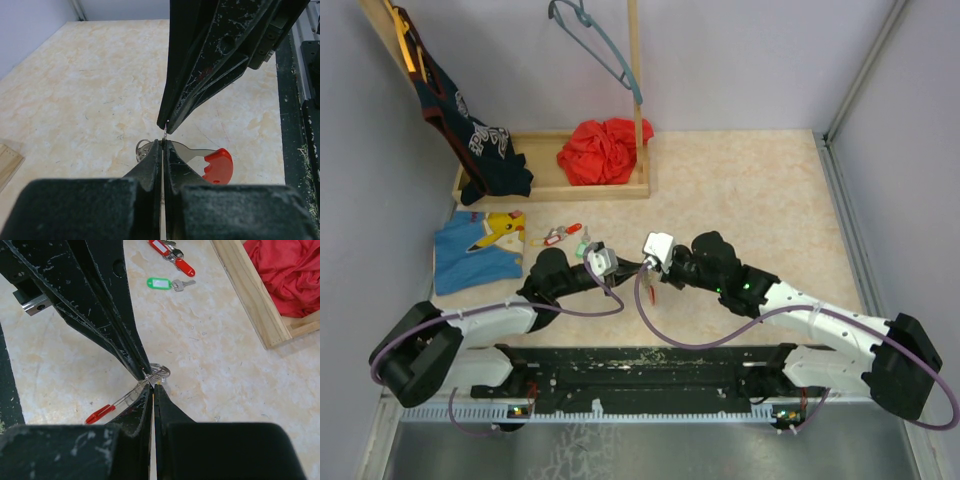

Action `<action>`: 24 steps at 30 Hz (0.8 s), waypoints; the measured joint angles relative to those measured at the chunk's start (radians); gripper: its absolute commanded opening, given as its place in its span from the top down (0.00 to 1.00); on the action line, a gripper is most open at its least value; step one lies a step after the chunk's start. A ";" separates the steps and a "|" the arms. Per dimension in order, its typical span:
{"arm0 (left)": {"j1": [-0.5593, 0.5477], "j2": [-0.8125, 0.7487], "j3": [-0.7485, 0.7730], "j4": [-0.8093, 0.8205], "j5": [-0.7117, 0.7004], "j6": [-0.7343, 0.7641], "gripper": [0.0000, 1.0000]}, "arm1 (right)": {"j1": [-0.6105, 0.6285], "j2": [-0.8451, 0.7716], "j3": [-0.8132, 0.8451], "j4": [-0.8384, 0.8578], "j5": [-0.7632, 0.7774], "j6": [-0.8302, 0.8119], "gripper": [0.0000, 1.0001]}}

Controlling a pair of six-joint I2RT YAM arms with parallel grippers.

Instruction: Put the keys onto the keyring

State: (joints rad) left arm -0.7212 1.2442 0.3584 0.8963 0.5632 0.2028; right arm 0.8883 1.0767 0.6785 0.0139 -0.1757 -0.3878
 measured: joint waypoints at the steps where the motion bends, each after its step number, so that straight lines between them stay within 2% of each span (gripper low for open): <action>1: 0.000 -0.001 0.000 -0.002 -0.005 0.000 1.00 | 0.000 0.000 0.000 0.000 -0.001 0.000 1.00; 3: 0.000 -0.008 0.000 -0.008 -0.017 0.000 1.00 | 0.000 0.002 0.000 0.001 -0.003 0.005 1.00; 7: 0.000 -0.046 -0.019 -0.024 -0.053 -0.001 1.00 | 0.000 0.012 0.000 0.019 -0.018 0.019 0.88; 10: -0.001 -0.103 -0.049 -0.039 -0.105 -0.008 1.00 | 0.000 0.013 0.000 0.026 -0.027 0.037 0.83; 15: 0.000 -0.198 -0.107 -0.071 -0.182 -0.029 1.00 | 0.000 0.019 0.000 0.051 -0.039 0.062 0.82; 24: 0.000 -0.255 -0.147 -0.091 -0.180 -0.041 1.00 | -0.010 0.043 -0.012 0.159 -0.131 0.042 0.83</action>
State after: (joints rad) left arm -0.7212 0.9890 0.2115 0.8055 0.3832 0.1616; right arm 0.8783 1.1198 0.6666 0.1730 -0.3065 -0.3454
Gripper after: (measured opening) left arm 0.006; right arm 0.174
